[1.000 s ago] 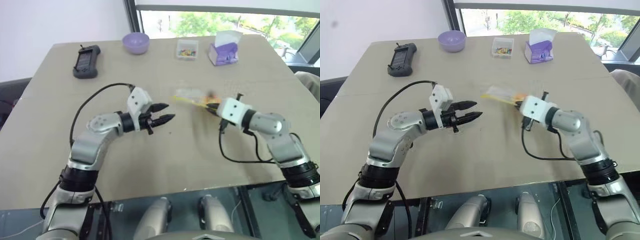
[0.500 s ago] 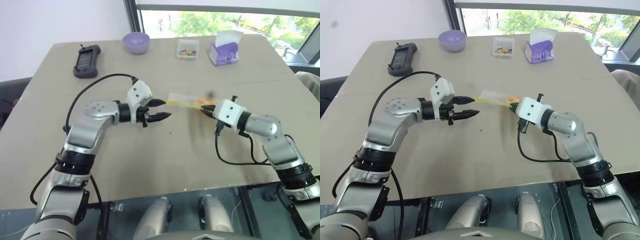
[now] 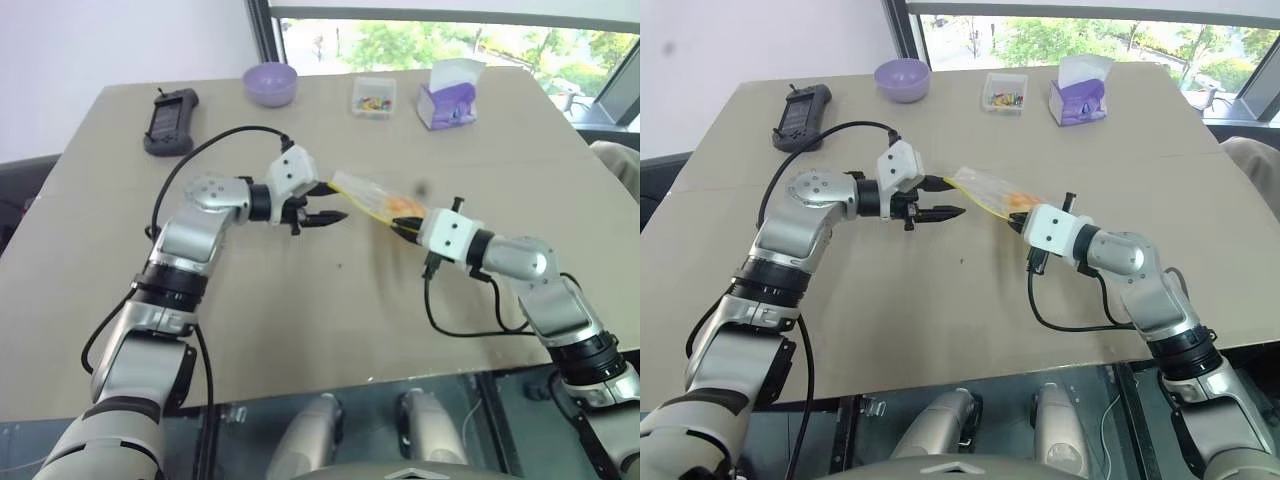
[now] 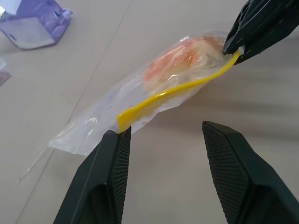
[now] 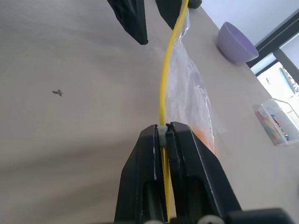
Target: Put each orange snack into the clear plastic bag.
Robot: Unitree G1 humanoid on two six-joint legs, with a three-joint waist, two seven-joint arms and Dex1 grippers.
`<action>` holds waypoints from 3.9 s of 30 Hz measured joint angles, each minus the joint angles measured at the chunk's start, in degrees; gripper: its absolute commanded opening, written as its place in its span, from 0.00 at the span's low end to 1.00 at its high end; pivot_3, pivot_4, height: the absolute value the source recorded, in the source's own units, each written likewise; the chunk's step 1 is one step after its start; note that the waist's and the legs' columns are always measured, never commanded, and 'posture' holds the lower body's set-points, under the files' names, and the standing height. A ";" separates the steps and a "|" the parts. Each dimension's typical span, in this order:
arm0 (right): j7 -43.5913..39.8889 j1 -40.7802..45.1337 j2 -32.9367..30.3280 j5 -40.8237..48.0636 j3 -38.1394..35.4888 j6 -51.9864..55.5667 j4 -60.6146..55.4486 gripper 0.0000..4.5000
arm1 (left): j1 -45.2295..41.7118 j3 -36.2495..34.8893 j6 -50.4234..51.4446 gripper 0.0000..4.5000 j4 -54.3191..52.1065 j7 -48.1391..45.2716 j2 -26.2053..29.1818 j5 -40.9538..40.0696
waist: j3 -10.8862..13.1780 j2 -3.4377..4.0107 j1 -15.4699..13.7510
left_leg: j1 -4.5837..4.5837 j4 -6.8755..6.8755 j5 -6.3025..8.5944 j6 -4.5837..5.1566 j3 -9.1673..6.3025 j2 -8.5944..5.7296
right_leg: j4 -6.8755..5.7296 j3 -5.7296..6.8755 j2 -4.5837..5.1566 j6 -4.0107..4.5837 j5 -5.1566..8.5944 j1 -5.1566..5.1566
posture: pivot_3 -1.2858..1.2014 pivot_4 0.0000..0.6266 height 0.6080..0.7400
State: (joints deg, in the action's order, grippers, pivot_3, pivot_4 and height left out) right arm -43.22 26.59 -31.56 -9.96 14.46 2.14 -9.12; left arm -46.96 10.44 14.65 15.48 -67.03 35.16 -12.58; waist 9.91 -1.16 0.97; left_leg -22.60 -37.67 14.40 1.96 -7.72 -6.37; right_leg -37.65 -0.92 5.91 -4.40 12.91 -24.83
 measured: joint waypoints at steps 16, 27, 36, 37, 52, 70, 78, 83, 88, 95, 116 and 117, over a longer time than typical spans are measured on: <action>1.71 -0.31 0.52 -1.56 -0.02 2.21 -0.33 0.00 | -0.69 -1.28 -0.06 0.57 -0.29 -5.72 3.08 -0.38 | 0.00 0.00 -0.11 | -0.16 -0.35 0.00 0.00 -0.04 -0.03 | -0.23 0.04 -0.01 -0.01 0.00 -0.06 | 0.52 0.24 1.00; 2.13 -1.35 1.29 -1.65 0.06 3.77 -3.21 0.00 | -5.59 2.66 -10.19 0.01 12.58 -5.88 -3.38 6.32 | 0.00 0.00 -0.02 | -0.21 -0.49 0.00 0.01 -0.06 -0.07 | -0.28 0.05 -0.01 -0.05 -0.03 -0.04 | 0.52 0.24 1.00; 2.70 -1.33 1.28 -2.63 0.06 4.09 -3.45 0.00 | -5.28 1.79 -10.22 0.01 11.18 -6.30 -3.84 5.76 | 0.00 0.00 0.01 | -0.22 -0.52 0.00 0.01 -0.06 -0.07 | -0.29 0.04 -0.01 -0.06 -0.04 -0.04 | 0.52 0.24 1.00; 2.98 -1.30 1.28 -2.94 0.05 4.08 -3.42 0.00 | -4.53 1.38 -9.90 0.01 9.97 -6.08 -3.79 5.65 | 0.00 0.00 0.08 | -0.21 -0.52 0.00 0.01 -0.06 -0.07 | -0.30 0.03 -0.01 -0.06 -0.04 -0.04 | 0.52 0.24 1.00; 4.89 -3.24 -2.16 -4.21 0.00 3.69 -4.07 0.00 | 8.36 0.74 0.49 0.01 -10.71 3.60 -2.87 3.25 | -0.01 0.00 -0.14 | -0.19 -0.58 0.00 0.01 -0.06 -0.06 | -0.32 0.02 -0.01 -0.07 -0.05 0.00 | 0.52 0.24 1.00; 7.57 -2.54 -7.53 -4.00 0.02 -2.01 0.72 0.00 | 11.19 1.30 3.52 0.01 -16.09 8.32 -2.95 0.62 | 0.00 0.00 -0.20 | -0.19 -0.59 0.00 0.01 -0.05 -0.06 | -0.30 0.02 0.00 -0.07 -0.05 0.02 | 0.52 0.24 1.00; 8.92 -1.78 -8.81 -4.09 0.08 -4.15 4.02 0.00 | 11.53 1.33 3.57 0.01 -16.72 9.26 -2.86 0.04 | 0.00 0.00 -0.20 | -0.18 -0.59 0.00 0.01 -0.05 -0.06 | -0.30 0.01 0.00 -0.07 -0.05 0.03 | 0.52 0.24 1.00; 11.19 -3.22 -13.39 -7.21 -4.40 -0.55 15.05 0.00 | 13.45 -2.76 3.83 0.01 -16.21 9.92 1.71 0.17 | 0.00 0.00 -0.39 | -0.18 -0.56 0.00 0.01 -0.05 -0.08 | -0.28 0.00 0.01 -0.07 -0.05 0.03 | 0.52 0.24 1.00; 11.11 -3.11 -11.23 -7.29 -4.17 -1.25 14.85 0.00 | 13.36 -2.78 3.84 0.01 -16.41 10.38 0.37 0.12 | -0.01 0.01 0.01 | -0.15 -0.56 0.00 0.01 0.01 -0.04 | -0.29 -0.04 0.01 -0.07 -0.06 0.03 | 0.52 0.24 1.00; 7.17 -3.09 -7.62 -2.35 -4.15 -1.55 9.57 0.00 | 13.53 -3.26 6.47 0.10 -17.78 10.57 -0.30 -1.84 | -0.01 0.01 -0.04 | -0.16 -0.57 0.01 0.01 -0.02 -0.03 | -0.29 -0.02 0.01 -0.07 -0.06 0.03 | 0.52 0.24 1.00; 6.09 1.18 4.42 -3.78 0.46 5.36 1.15 0.00 | 4.63 2.29 -1.08 0.44 -10.22 2.50 3.72 5.43 | 0.00 0.01 -0.04 | -0.17 -0.57 0.00 0.01 -0.05 -0.06 | -0.29 0.01 -0.02 -0.07 -0.07 0.02 | 0.52 0.24 1.00; 6.11 1.38 4.86 -4.00 0.47 5.40 1.06 0.00 | 4.54 2.72 -2.03 0.44 -9.69 2.10 3.81 6.07 | 0.00 0.01 -0.05 | -0.17 -0.57 0.00 0.01 -0.05 -0.06 | -0.29 0.01 -0.02 -0.07 -0.07 0.02 | 0.52 0.24 1.00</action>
State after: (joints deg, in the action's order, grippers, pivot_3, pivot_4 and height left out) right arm -37.11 27.97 -26.70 -13.96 14.93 7.53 -8.06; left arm -42.42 13.16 12.62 5.79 -64.93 38.97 -6.51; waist 9.91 -1.16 0.92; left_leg -22.77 -38.25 14.40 1.97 -7.77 -6.43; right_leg -37.94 -0.90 5.89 -4.47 12.84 -24.81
